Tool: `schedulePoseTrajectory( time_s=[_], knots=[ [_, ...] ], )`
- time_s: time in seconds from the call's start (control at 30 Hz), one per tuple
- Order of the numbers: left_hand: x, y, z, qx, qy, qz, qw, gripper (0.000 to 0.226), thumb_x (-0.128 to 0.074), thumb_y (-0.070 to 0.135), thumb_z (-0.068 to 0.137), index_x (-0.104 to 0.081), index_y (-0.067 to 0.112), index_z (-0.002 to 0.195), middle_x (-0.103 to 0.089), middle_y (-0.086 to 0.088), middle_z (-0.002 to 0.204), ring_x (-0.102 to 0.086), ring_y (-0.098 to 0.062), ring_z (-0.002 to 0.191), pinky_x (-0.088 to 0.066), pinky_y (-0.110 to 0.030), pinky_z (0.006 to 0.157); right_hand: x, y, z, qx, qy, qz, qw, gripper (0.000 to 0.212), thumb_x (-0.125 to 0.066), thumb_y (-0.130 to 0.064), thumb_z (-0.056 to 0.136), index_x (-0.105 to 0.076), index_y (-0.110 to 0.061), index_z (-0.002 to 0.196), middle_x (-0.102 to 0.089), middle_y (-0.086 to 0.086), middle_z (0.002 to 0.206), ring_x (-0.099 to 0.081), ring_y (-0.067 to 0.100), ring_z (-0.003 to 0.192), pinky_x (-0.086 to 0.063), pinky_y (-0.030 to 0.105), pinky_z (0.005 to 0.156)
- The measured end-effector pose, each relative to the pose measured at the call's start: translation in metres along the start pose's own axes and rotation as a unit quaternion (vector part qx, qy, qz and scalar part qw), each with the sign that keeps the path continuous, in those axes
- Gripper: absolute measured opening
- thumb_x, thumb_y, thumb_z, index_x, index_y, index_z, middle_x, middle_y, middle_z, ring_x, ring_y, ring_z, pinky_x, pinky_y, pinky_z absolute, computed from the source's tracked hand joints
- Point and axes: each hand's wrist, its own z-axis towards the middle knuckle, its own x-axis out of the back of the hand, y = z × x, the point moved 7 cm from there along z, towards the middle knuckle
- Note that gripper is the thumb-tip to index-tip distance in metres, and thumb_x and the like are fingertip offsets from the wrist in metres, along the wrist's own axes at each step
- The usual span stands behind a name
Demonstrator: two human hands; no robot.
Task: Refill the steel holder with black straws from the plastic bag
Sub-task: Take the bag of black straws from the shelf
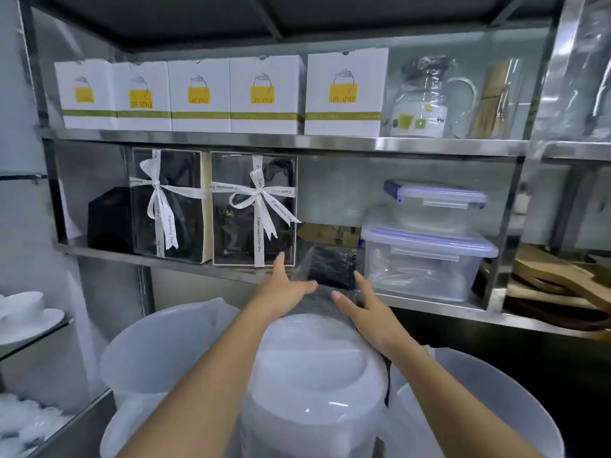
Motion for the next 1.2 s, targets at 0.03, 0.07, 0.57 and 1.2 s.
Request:
schedulePoseTrajectory(
  time_s=[0.03, 0.07, 0.57, 1.2],
  knots=[
    [-0.004, -0.001, 0.0, 0.005, -0.021, -0.042, 0.999, 0.094, -0.066, 0.028, 0.082, 0.002, 0.032, 0.148, -0.02, -0.004, 0.156, -0.028, -0.028, 0.139, -0.027, -0.04, 0.108, -0.005, 0.002, 0.002, -0.017, -0.018, 0.055, 0.998, 0.076, -0.048, -0.061, 0.082, -0.014, -0.036, 0.146, -0.032, 0.004, 0.151, -0.036, 0.024, 0.134, -0.033, 0.036, 0.106],
    [-0.009, -0.004, 0.003, 0.003, -0.042, -0.062, 0.997, 0.098, -0.069, 0.022, 0.08, 0.002, 0.032, 0.147, -0.027, -0.006, 0.153, -0.035, -0.029, 0.135, -0.031, -0.039, 0.107, -0.01, 0.005, 0.004, -0.036, -0.043, 0.098, 0.994, 0.072, -0.05, -0.056, 0.084, -0.021, -0.03, 0.145, -0.038, 0.003, 0.146, -0.041, 0.022, 0.13, -0.036, 0.032, 0.102],
    [0.047, 0.016, -0.027, -0.057, 0.021, -0.128, 0.99, 0.043, -0.041, -0.014, 0.085, -0.046, 0.004, 0.124, -0.06, -0.011, 0.104, -0.056, -0.021, 0.071, -0.049, -0.032, 0.069, 0.057, -0.037, -0.027, -0.065, 0.016, 0.306, 0.95, 0.03, -0.063, -0.019, 0.085, -0.06, -0.004, 0.11, -0.064, 0.017, 0.11, -0.067, 0.027, 0.091, -0.056, 0.036, 0.078],
    [0.065, 0.147, -0.16, -0.281, 0.088, -0.214, 0.932, 0.011, -0.071, 0.012, 0.078, -0.071, 0.02, 0.071, -0.069, 0.007, 0.074, -0.063, 0.0, 0.066, -0.049, -0.011, 0.062, 0.164, -0.175, -0.168, 0.117, 0.008, 0.359, 0.926, 0.042, -0.048, -0.046, 0.09, -0.061, -0.007, 0.097, -0.068, 0.01, 0.076, -0.058, 0.019, 0.056, -0.048, 0.032, 0.058]
  ],
)
